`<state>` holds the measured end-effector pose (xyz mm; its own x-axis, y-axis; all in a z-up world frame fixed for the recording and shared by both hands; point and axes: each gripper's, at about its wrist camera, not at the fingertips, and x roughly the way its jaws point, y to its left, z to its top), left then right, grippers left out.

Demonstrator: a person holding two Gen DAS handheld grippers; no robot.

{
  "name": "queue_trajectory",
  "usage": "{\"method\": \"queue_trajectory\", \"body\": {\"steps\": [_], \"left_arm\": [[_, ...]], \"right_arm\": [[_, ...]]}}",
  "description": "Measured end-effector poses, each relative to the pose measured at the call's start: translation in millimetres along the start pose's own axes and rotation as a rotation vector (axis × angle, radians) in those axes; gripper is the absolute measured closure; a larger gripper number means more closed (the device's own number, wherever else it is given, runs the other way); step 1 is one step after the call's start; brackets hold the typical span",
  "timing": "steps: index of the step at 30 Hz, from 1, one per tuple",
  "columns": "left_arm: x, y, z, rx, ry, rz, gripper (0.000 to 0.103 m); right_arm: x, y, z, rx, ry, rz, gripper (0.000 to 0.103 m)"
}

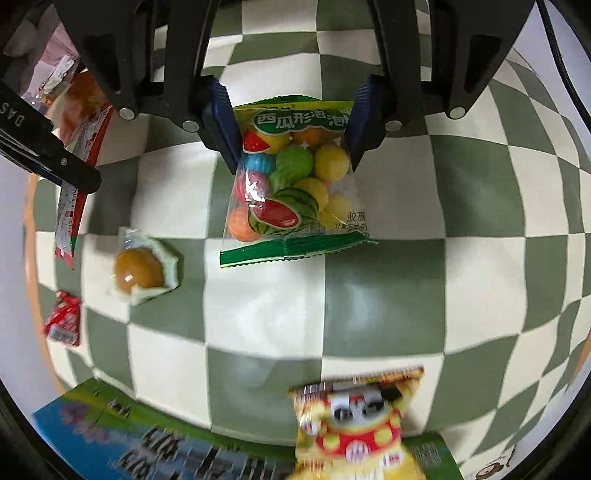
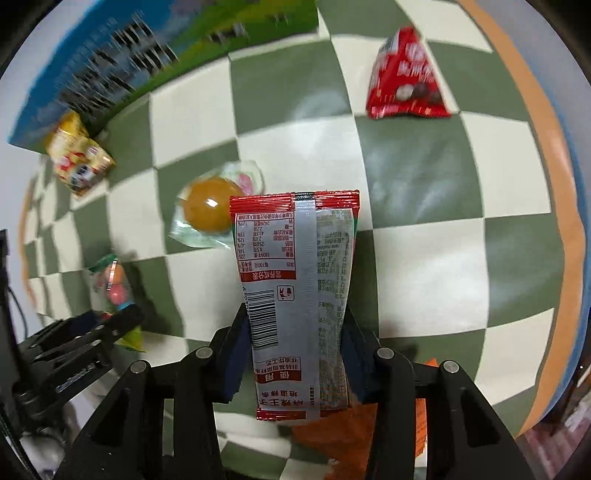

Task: Organize snacks
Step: 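Lower both packets into the box and open both tools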

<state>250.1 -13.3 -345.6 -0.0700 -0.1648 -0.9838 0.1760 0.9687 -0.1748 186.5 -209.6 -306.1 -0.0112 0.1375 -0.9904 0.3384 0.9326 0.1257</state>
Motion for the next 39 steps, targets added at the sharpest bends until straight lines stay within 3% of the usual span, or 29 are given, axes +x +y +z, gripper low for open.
{"method": "queue_trajectory", "body": {"steps": [4, 9, 14, 18, 21, 25, 33, 34, 36, 39], "left_arm": [[-43, -2, 12, 0.019, -0.074, -0.043, 0.053], [-108, -2, 44, 0.041, -0.181, -0.095, 0.053], [-165, 16, 103, 0.040, -0.288, -0.083, 0.053], [-172, 35, 163, 0.018, -0.284, -0.041, 0.053], [-158, 57, 208, -0.026, -0.207, -0.043, 0.053], [-134, 73, 248, -0.063, -0.112, -0.012, 0.053], [-95, 83, 264, -0.083, -0.017, 0.003, 0.053], [-94, 81, 263, -0.077, -0.020, 0.006, 0.052], [-94, 79, 263, -0.067, -0.032, -0.001, 0.051], [-94, 76, 263, -0.060, -0.035, 0.003, 0.044]], "right_arm": [[-37, 11, 5, -0.014, -0.057, 0.071, 0.056], [-108, 42, 36, -0.054, -0.171, 0.174, 0.056], [-162, 73, 99, -0.106, -0.281, 0.258, 0.056], [-188, 110, 148, -0.139, -0.382, 0.246, 0.056], [-179, 137, 189, -0.141, -0.407, 0.226, 0.056], [-147, 160, 230, -0.105, -0.369, 0.225, 0.056], [-74, 162, 256, -0.069, -0.229, 0.237, 0.053], [-67, 161, 257, -0.070, -0.202, 0.239, 0.051], [-55, 161, 259, -0.096, -0.156, 0.216, 0.027], [-49, 158, 259, -0.115, -0.147, 0.174, 0.020]]}}
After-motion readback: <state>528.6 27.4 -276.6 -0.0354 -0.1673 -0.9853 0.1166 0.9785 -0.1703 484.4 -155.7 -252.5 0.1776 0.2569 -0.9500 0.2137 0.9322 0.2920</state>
